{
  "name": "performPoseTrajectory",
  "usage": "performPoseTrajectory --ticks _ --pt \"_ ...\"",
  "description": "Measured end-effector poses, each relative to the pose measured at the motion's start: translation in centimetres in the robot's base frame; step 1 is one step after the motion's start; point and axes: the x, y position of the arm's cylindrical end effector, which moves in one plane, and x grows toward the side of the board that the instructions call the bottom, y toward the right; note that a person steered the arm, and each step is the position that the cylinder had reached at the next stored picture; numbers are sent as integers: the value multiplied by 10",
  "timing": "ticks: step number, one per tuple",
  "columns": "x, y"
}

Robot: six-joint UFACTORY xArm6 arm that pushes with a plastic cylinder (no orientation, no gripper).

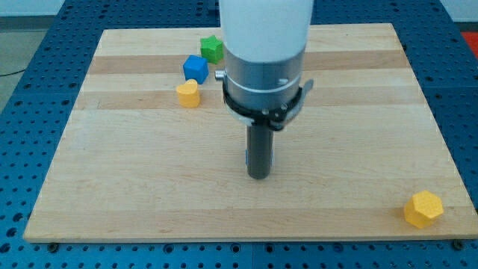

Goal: Move the triangle parallel to the right of the heart

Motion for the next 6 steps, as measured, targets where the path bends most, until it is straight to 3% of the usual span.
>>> performPoseTrajectory --ticks 3,5,6 --pt "-106 8" --pt "-102 87" --pt "-117 80"
